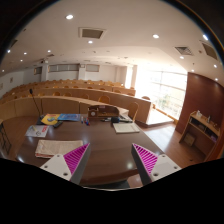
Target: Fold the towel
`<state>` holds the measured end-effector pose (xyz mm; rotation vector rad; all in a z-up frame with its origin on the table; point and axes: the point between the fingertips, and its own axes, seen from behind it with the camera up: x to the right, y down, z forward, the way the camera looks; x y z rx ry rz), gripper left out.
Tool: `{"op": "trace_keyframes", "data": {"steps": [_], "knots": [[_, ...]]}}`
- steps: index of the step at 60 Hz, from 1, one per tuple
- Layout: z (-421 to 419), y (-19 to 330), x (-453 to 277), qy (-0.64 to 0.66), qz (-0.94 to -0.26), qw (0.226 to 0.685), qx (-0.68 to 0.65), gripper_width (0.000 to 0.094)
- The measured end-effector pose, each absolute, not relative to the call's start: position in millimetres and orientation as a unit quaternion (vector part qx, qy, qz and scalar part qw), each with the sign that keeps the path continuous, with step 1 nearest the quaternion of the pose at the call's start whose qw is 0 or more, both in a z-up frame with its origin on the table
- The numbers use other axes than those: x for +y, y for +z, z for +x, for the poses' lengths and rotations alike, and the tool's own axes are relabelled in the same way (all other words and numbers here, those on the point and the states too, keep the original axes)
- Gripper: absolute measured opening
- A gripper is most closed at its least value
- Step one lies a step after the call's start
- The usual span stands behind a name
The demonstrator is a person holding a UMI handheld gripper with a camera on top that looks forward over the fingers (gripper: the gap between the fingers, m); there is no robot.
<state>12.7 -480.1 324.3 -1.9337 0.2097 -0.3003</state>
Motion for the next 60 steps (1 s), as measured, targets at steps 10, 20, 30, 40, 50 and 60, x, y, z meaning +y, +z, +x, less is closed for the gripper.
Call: {"op": "trace_keyframes", "data": {"steps": [10, 20, 30, 40, 50, 60], "knots": [[-8.7, 285.7, -482.9, -0.109, -0.835, 0.532, 0.088, 0.0846], [-55.2, 218.6, -469.5, -0.089, -0.863, 0.491, 0.081, 0.085], [-143.6, 155.8, -445.5, -0.065, -0.887, 0.455, 0.051, 0.085], [-262.0, 118.1, -403.7, -0.031, -0.895, 0.444, 0.011, 0.0856], [-372.5, 88.7, -330.4, 0.005, -0.889, 0.458, -0.028, 0.0846], [-419.2, 48.4, -254.7, -0.01, -0.894, 0.447, -0.04, 0.085]]}}
